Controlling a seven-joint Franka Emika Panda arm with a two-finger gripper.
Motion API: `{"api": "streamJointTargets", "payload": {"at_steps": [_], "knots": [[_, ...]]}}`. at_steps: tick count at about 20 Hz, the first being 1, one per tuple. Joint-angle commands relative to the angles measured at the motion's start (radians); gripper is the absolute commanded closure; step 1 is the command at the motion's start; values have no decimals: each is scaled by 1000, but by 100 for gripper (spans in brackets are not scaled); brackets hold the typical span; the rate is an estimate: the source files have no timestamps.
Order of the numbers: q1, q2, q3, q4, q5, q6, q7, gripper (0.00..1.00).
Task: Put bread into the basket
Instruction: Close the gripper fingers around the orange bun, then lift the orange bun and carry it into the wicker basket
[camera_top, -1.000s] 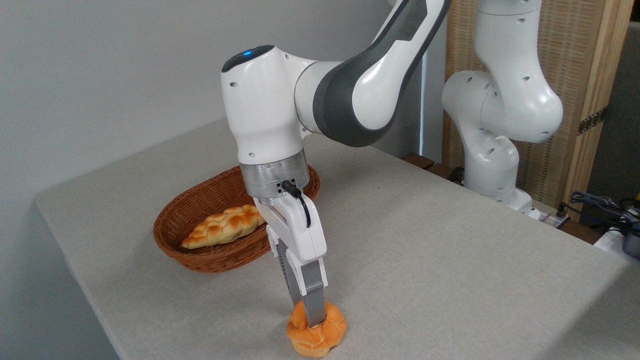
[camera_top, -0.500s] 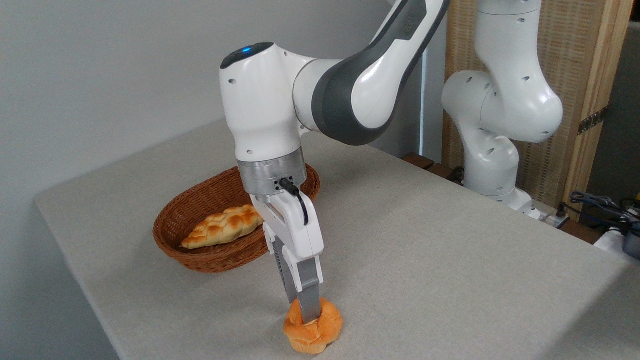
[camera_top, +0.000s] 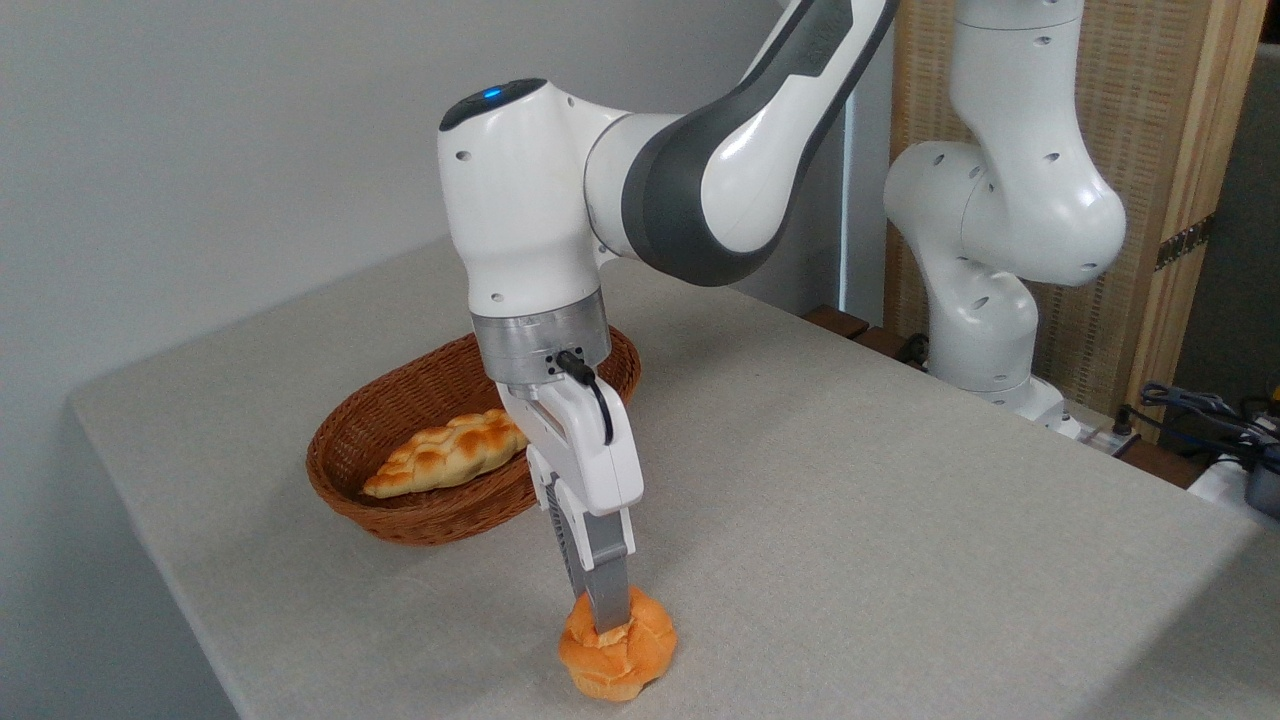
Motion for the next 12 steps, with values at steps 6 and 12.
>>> {"api": "streamJointTargets", "payload": {"at_steps": [6,12], "knots": [[-5,-4,-19,146,-20,-198,11,66],[-5,-6,-55,267,-62,-351,3,66]]}}
